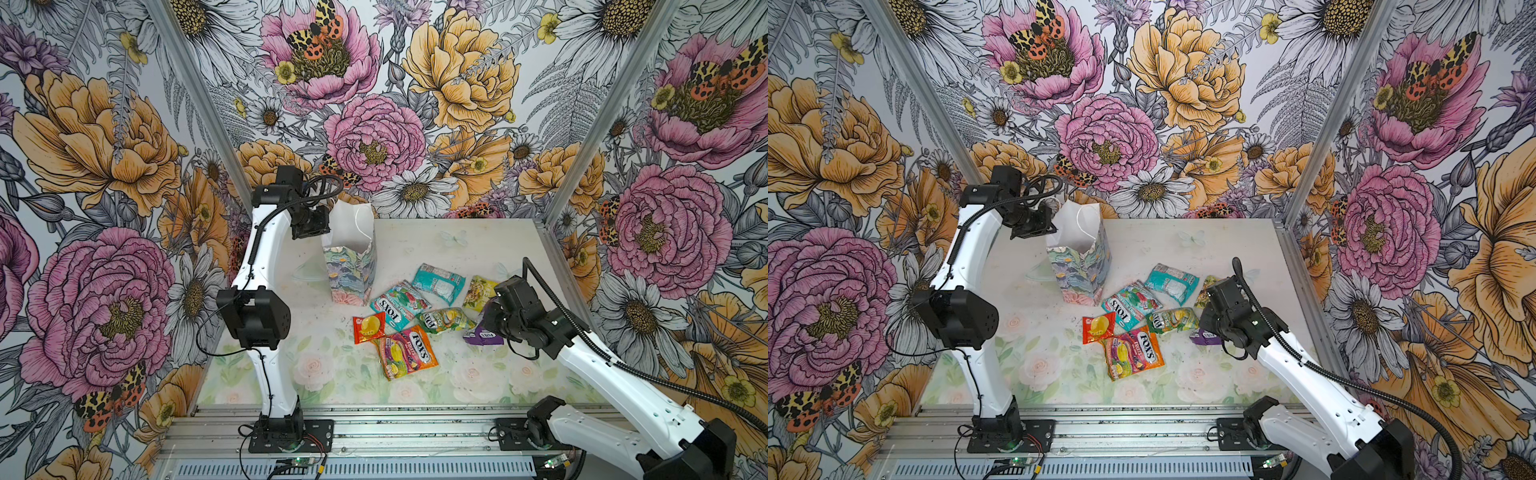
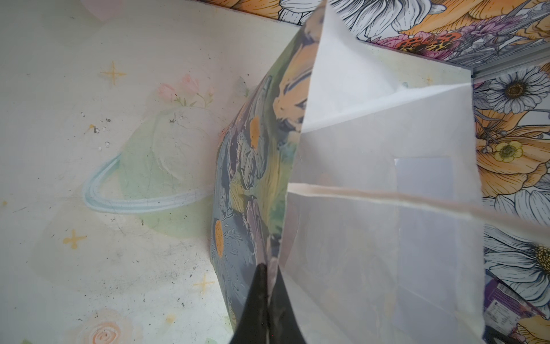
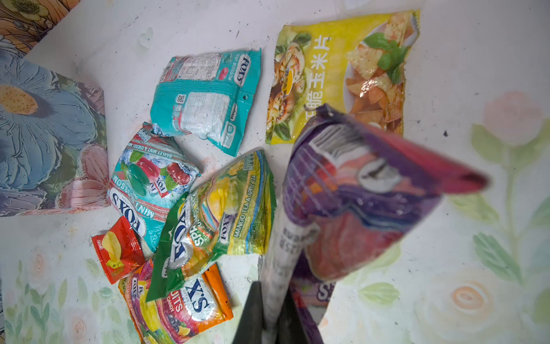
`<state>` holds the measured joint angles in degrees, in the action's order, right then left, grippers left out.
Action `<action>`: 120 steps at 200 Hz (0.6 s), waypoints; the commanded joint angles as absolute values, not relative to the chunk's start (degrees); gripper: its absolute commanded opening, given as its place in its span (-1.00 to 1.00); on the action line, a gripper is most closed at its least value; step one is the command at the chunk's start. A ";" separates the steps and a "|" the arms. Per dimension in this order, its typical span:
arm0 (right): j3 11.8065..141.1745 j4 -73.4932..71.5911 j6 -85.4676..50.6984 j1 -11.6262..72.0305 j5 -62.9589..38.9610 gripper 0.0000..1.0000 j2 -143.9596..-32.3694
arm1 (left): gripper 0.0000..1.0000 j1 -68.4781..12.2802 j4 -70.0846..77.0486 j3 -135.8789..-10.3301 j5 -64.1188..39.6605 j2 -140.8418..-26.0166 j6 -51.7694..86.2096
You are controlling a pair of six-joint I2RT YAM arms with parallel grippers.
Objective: Place the snacks into the paper bag
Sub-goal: Pick up the snack from the bottom-right of the table.
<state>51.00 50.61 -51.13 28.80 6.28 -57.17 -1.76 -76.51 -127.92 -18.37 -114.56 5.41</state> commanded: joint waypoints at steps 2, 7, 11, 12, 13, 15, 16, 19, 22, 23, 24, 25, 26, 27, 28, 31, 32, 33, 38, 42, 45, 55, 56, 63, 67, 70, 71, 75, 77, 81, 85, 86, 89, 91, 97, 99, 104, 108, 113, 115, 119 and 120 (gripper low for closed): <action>56.03 51.09 -48.41 29.00 8.03 -1.00 -57.22 | -1.00 -2.36 -76.36 -127.75 -20.53 -114.74 4.22; 56.78 51.43 -47.97 29.01 8.29 -1.00 -57.29 | -1.00 -2.37 -76.29 -127.79 -20.55 -114.78 4.24; 57.33 51.72 -47.64 29.05 8.51 -1.00 -57.41 | -1.00 -2.35 -76.29 -127.79 -20.57 -114.78 4.22; 57.54 51.79 -47.55 29.07 8.56 -1.00 -57.44 | -1.00 -2.32 -76.29 -127.79 -20.57 -114.78 4.22; 57.64 51.87 -47.46 29.08 8.68 -1.00 -57.46 | -1.00 -2.30 -76.29 -127.79 -20.57 -114.79 4.22; 57.89 51.99 -47.33 29.07 8.83 -1.00 -57.52 | -1.00 -2.33 -76.29 -127.79 -20.52 -114.74 4.22; 58.08 52.05 -47.26 29.04 8.81 -1.00 -57.50 | -1.00 -2.35 -76.29 -127.75 -20.54 -114.72 4.22; 58.51 52.22 -46.96 29.02 9.00 -1.00 -57.60 | -1.00 -2.36 -76.30 -127.77 -20.56 -114.78 4.22; 58.94 52.35 -46.74 29.03 9.13 -1.00 -57.72 | -1.00 -2.36 -76.29 -127.78 -20.54 -114.78 4.21; 59.09 52.41 -46.66 29.06 9.18 -1.00 -57.73 | -1.00 -2.37 -76.33 -127.74 -20.56 -114.78 4.21; 59.25 52.44 -46.58 29.03 9.25 -1.00 -57.78 | -1.00 -2.37 -76.31 -127.72 -20.52 -114.78 4.22; 59.38 52.50 -46.49 29.02 9.33 -1.00 -57.85 | -1.00 -2.37 -76.30 -127.71 -20.50 -114.74 4.22; 59.53 52.53 -46.45 29.01 9.37 -1.00 -57.89 | -1.00 -2.42 -76.29 -127.71 -20.53 -114.76 4.22; 59.69 52.59 -46.43 29.05 9.38 -1.00 -57.95 | -1.00 -2.35 -76.29 -127.66 -20.55 -114.77 4.22; 59.82 52.62 -46.37 29.03 9.39 -1.00 -57.98 | -1.00 -2.32 -76.29 -127.68 -20.51 -114.74 4.22; 60.30 52.64 -46.07 29.01 9.52 -1.00 -58.12 | -1.00 -2.39 -76.30 -127.70 -20.56 -114.78 4.22; 60.43 52.64 -45.98 29.01 9.55 -1.00 -58.20 | -1.00 -2.38 -76.29 -127.70 -20.56 -114.78 4.22; 60.54 52.65 -45.93 29.00 9.52 -1.00 -58.28 | -1.00 -2.38 -76.29 -127.70 -20.56 -114.78 4.22; 61.20 52.67 -45.64 29.04 9.62 -1.00 -58.51 | -1.00 -2.41 -76.33 -127.69 -20.57 -114.73 4.21; 61.76 52.65 -45.34 29.01 9.71 -1.00 -58.84 | -1.00 -2.34 -76.29 -127.69 -20.64 -114.77 4.22; 62.16 52.60 -45.21 29.03 9.78 -1.00 -59.07 | -1.00 -2.41 -76.29 -127.70 -20.66 -114.75 4.17; 63.57 52.56 -44.47 29.04 10.22 -1.00 -60.03 | -1.00 -2.37 -76.29 -127.70 -20.67 -114.76 4.23; 63.74 52.56 -44.38 29.02 10.25 -1.00 -60.07 | -1.00 -2.46 -76.29 -127.66 -20.71 -114.73 4.22; 64.90 52.47 -43.79 29.16 10.67 -1.00 -60.93 | -1.00 -2.35 -76.29 -127.70 -20.85 -114.74 4.22; 65.59 52.43 -43.38 29.14 10.97 -1.00 -61.44 | -1.00 -2.34 -76.32 -127.69 -20.91 -114.75 4.22; 66.00 52.39 -43.19 29.11 11.20 -1.00 -61.82 | -1.00 -2.30 -76.29 -127.70 -20.88 -114.72 4.22; 66.18 52.39 -43.04 29.10 11.27 -1.00 -61.98 | -1.00 -2.34 -76.29 -127.70 -20.86 -114.75 4.22; 66.88 52.28 -42.59 29.10 11.54 -1.00 -62.43 | -1.00 -2.41 -76.33 -127.71 -20.95 -114.78 4.30; 67.24 52.18 -42.44 29.20 11.65 -1.00 -62.72 | -1.00 -2.45 -76.34 -127.77 -20.99 -114.74 4.28; 67.90 52.00 -42.04 29.19 11.82 -1.00 -63.14 | -1.00 -2.46 -76.35 -127.79 -20.94 -114.73 4.31; 68.45 51.68 -41.73 29.22 11.86 -1.00 -63.55 | -1.00 -2.55 -76.29 -127.79 -20.99 -114.72 4.26; 68.59 51.64 -41.74 29.20 11.86 -1.00 -63.68 | -1.00 -2.55 -76.29 -127.79 -21.00 -114.75 4.33; 68.98 51.27 -41.47 29.26 11.85 -1.00 -64.01 | -1.00 -2.55 -76.31 -127.75 -20.96 -114.73 4.31; 69.23 51.01 -41.35 29.27 11.84 -1.00 -64.21 | -1.00 -2.61 -76.29 -127.78 -20.99 -114.77 4.31; 69.92 50.02 -41.03 29.25 11.63 -1.00 -64.77 | -1.00 -2.50 -76.30 -127.84 -20.92 -114.72 4.30; 70.30 49.47 -40.83 29.33 11.62 -1.00 -65.04 | -1.00 -2.60 -76.29 -127.80 -20.98 -114.72 4.31; 70.67 48.76 -40.66 29.28 11.38 -1.00 -65.45 | -1.00 -2.71 -76.33 -127.82 -20.96 -114.78 4.31; 71.07 47.88 -40.49 29.32 11.22 -1.00 -65.95 | -1.00 -2.72 -76.29 -127.82 -20.94 -114.79 4.31; 71.83 46.87 -40.31 29.40 10.92 -1.00 -66.56 | -1.00 -2.77 -76.29 -127.82 -20.96 -114.79 4.31; 72.10 46.50 -40.27 29.43 10.86 -1.00 -66.85 | -1.00 -2.78 -76.29 -127.87 -21.00 -114.74 4.35; 72.53 45.87 -40.11 29.52 10.62 -1.00 -67.40 | -1.00 -2.82 -76.30 -127.87 -20.99 -114.80 4.31; 72.74 45.70 -40.09 29.57 10.54 -1.00 -67.58 | -1.00 -2.81 -76.29 -127.92 -20.96 -114.84 4.31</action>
